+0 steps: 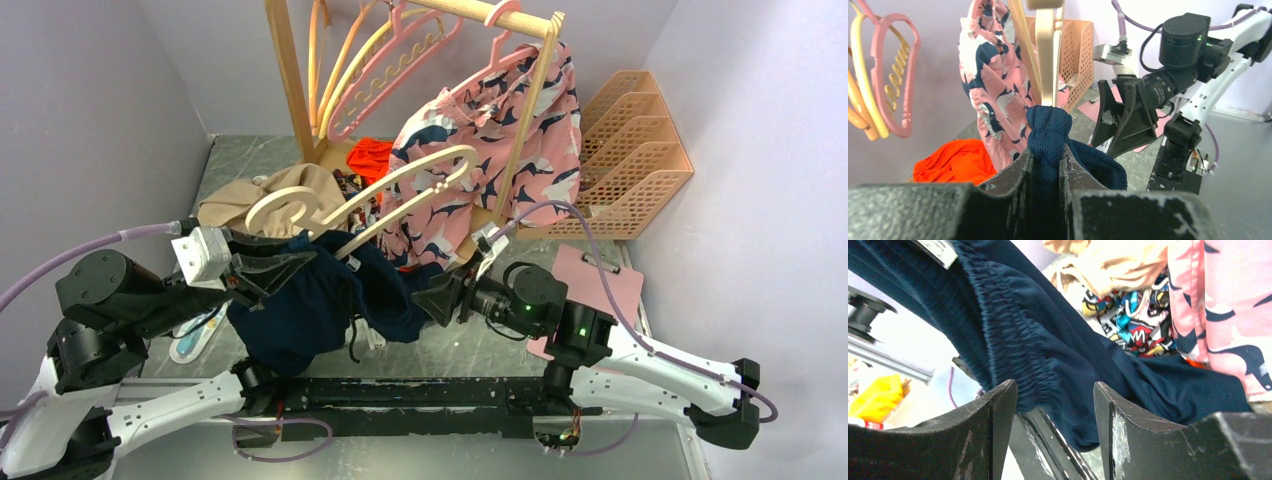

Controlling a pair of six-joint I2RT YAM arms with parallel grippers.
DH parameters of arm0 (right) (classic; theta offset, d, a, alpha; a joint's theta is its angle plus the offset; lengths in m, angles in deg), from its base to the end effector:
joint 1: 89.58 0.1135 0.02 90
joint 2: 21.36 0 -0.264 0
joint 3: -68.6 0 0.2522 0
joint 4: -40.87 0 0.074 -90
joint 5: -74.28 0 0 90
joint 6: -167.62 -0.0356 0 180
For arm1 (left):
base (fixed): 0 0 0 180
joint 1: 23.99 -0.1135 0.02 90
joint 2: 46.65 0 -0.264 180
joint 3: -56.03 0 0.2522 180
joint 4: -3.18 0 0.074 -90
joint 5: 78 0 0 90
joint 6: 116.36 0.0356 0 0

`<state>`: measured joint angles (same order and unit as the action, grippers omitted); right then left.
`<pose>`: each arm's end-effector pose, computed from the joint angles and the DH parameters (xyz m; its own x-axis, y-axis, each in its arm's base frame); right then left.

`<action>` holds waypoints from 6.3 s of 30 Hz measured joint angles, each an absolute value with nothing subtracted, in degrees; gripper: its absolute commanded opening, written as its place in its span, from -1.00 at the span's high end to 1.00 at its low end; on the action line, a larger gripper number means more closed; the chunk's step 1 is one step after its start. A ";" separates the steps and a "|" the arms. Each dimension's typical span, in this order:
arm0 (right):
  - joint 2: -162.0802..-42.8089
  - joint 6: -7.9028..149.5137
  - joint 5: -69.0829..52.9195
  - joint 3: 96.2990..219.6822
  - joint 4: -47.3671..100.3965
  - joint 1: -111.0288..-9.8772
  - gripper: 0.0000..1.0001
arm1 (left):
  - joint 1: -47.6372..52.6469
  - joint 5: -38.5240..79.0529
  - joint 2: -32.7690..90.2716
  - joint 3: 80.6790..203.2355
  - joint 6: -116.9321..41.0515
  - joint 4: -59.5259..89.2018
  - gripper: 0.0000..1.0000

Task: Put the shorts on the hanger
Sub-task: Hang the shorts on the hanger.

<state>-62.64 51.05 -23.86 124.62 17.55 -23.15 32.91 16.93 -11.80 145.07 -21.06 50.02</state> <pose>0.0740 0.1570 0.3355 -0.4342 0.1122 -0.8938 -0.7348 0.5300 0.4234 0.0299 -0.0515 0.4829 0.1510 -0.0630 -0.9865 0.8709 0.4806 0.1026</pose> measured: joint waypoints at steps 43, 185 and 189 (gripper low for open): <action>-65.02 50.05 -47.56 131.65 9.96 -22.21 1.00 | 32.91 14.51 -12.77 142.47 -25.39 48.21 0.86; -78.36 60.06 -19.27 171.17 -13.21 -22.34 -0.02 | 33.06 24.17 -12.44 123.81 -32.84 36.93 0.86; -75.51 59.53 -22.20 169.75 -13.64 -22.34 -0.02 | 33.06 22.37 -13.68 123.22 -32.91 36.41 0.86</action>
<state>-75.51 59.53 -22.20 169.75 -13.64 -22.34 33.06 22.37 -13.68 123.22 -32.91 36.41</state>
